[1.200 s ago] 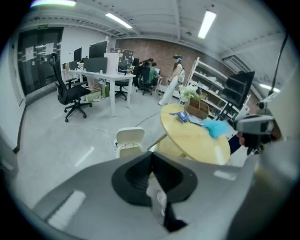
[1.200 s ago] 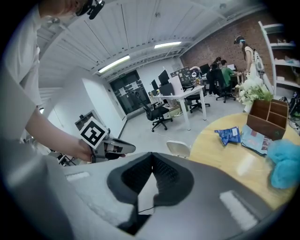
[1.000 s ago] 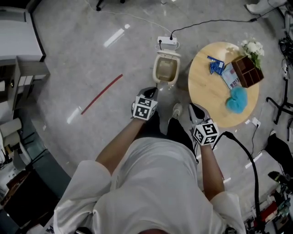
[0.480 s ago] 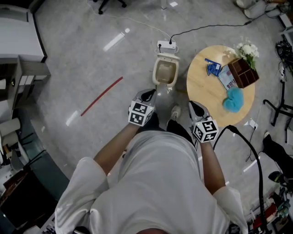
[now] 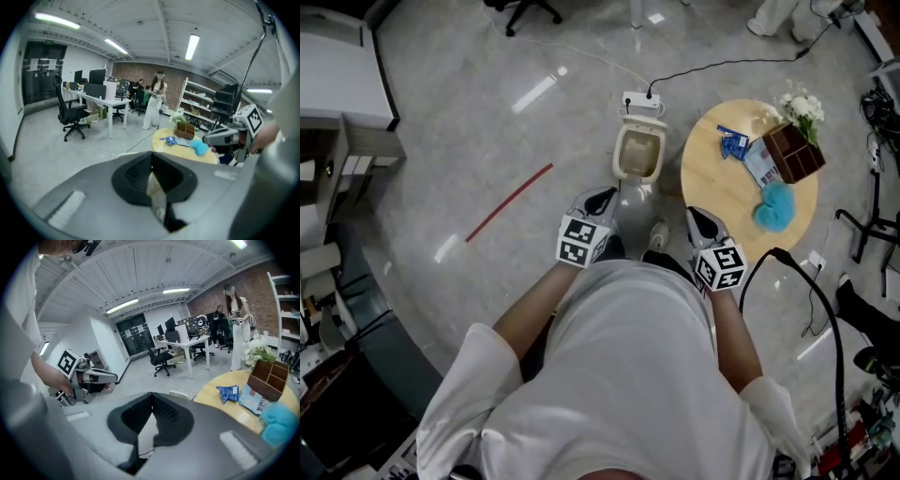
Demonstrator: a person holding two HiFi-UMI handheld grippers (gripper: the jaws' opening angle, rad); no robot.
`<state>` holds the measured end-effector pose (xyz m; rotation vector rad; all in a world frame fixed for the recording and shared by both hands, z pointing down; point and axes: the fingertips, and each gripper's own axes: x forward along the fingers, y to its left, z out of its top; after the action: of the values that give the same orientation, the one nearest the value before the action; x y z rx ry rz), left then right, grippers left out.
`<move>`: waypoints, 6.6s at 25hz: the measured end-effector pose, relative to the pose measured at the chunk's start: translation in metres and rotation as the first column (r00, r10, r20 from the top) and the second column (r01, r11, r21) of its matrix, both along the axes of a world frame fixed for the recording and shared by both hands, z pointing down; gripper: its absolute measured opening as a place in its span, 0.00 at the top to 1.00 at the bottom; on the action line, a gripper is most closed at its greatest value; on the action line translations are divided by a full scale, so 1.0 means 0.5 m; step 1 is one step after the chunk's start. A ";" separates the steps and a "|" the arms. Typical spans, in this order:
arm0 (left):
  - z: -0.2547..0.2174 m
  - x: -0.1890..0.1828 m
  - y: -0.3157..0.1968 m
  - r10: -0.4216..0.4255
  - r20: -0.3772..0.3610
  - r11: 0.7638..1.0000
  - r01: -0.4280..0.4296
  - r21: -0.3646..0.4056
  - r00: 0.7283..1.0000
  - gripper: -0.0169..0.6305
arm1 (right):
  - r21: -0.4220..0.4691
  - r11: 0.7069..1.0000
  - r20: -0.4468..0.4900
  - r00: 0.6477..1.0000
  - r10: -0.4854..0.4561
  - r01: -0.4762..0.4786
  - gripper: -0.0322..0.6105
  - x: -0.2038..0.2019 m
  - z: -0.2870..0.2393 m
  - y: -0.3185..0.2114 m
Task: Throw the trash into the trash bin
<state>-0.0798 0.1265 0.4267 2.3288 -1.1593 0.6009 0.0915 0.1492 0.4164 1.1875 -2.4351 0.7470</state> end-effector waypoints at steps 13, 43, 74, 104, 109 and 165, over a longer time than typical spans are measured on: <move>-0.048 -0.004 0.004 -0.011 -0.005 0.998 0.011 0.056 1.000 0.97 | 0.019 1.000 0.013 1.000 0.013 -0.013 0.95 -0.003 -0.023 0.001; -0.022 -0.002 0.004 0.051 -0.021 0.999 -0.051 0.018 0.998 0.97 | 0.019 0.998 -0.005 0.998 0.064 -0.064 0.95 -0.009 -0.019 0.003; -0.012 0.038 -0.035 0.335 -0.018 0.942 -0.335 -0.001 0.942 0.97 | 0.034 0.904 -0.039 0.903 0.427 -0.426 0.95 0.100 -0.011 0.019; -0.003 0.136 -0.077 0.089 0.015 0.995 -0.088 -0.047 0.996 0.97 | -0.072 0.954 -0.077 0.955 0.285 -0.290 0.87 0.320 0.096 -0.137; 0.000 0.135 -0.087 0.050 0.027 0.997 -0.048 -0.061 0.998 0.97 | -0.097 0.959 -0.090 0.962 0.258 -0.266 0.84 0.329 0.132 -0.188; 0.086 0.091 -0.084 -0.204 0.071 0.960 0.214 -0.184 0.976 0.97 | -0.297 0.924 -0.581 0.814 0.026 -0.241 0.62 0.339 0.494 -0.460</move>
<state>-0.0344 0.0843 0.4695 2.0109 -1.2909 0.6659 0.2607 -0.0810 0.6636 1.2244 -1.6525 0.7074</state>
